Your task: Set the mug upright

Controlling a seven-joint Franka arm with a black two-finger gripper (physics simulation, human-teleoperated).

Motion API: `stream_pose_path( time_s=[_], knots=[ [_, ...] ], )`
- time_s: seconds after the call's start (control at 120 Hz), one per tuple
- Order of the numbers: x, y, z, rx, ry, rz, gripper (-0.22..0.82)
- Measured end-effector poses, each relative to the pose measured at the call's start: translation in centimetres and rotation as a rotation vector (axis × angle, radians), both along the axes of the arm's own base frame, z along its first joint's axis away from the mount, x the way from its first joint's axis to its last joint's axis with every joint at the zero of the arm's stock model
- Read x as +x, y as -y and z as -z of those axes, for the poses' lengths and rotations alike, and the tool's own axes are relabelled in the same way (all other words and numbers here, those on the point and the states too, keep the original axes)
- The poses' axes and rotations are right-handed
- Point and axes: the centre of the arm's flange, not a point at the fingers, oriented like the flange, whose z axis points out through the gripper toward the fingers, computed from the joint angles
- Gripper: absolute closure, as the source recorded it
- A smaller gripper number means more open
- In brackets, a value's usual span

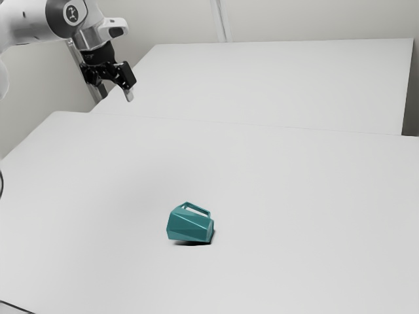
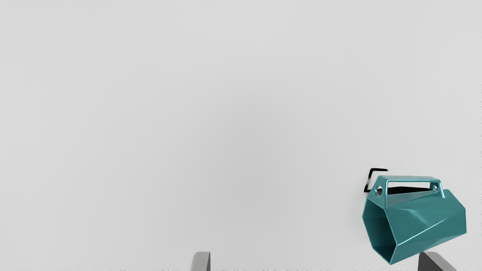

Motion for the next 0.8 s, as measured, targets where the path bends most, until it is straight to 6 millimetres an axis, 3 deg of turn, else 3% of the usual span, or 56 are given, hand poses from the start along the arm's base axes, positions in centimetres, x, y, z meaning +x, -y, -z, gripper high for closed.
stream_pose_path(
  time_s=[0.242, 0.375, 0.8],
  knots=[
    [-0.1, 0.0, 0.0, -0.004, -0.007, -0.010, 0.00],
    [-0.9, 0.2, 1.4, -0.033, -0.041, -0.017, 0.00],
    [-6.7, -2.3, 11.3, -0.521, -0.107, -0.133, 0.00]
  ],
)
